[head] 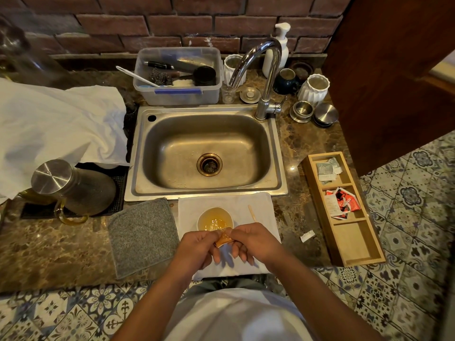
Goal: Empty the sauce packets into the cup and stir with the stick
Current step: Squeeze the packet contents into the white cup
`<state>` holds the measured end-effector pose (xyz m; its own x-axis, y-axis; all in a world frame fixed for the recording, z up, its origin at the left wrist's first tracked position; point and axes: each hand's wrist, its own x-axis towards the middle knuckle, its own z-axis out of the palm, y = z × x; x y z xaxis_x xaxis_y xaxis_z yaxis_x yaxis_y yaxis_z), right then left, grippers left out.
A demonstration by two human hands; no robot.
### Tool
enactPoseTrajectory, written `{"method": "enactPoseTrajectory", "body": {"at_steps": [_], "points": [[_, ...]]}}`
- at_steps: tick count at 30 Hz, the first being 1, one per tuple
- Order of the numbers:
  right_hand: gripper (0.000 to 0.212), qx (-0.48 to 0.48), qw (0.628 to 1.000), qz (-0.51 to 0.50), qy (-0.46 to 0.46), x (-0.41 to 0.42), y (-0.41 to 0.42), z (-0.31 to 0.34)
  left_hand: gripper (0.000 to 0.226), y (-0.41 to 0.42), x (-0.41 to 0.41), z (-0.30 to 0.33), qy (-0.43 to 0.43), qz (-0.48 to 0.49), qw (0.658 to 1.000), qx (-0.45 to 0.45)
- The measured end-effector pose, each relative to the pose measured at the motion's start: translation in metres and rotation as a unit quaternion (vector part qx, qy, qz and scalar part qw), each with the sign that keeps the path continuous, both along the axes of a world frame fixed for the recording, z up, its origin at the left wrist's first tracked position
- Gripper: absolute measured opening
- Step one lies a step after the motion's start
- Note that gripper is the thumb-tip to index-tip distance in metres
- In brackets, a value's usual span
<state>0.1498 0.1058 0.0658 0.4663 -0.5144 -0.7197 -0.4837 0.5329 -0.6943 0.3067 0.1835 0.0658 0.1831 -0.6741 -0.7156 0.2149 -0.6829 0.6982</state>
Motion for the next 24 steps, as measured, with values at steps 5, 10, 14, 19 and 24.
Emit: {"method": "enactPoseTrajectory", "body": {"at_steps": [5,10,14,19,24], "points": [[0.036,-0.012,1.0,-0.003,-0.001,-0.0012,0.0008,-0.0006,0.04,0.0001,-0.0001,0.0023,0.005,-0.01,1.0,0.002],[0.035,-0.01,1.0,-0.002,0.0,-0.001,0.0009,0.0002,0.035,0.0008,0.0006,0.0033,-0.008,-0.026,1.0,0.0],[0.036,-0.012,1.0,-0.003,0.004,-0.0006,0.0021,0.0007,0.037,0.0015,0.0005,0.0043,-0.01,-0.027,1.0,0.001],[0.037,-0.012,1.0,-0.004,0.011,0.0007,0.0027,0.0026,0.038,0.0016,0.0004,0.0045,-0.009,-0.024,1.0,0.005],[0.039,-0.01,1.0,-0.007,0.024,0.0019,0.0013,0.0019,0.043,0.0007,0.0019,0.002,-0.01,-0.011,1.0,0.009]]}}
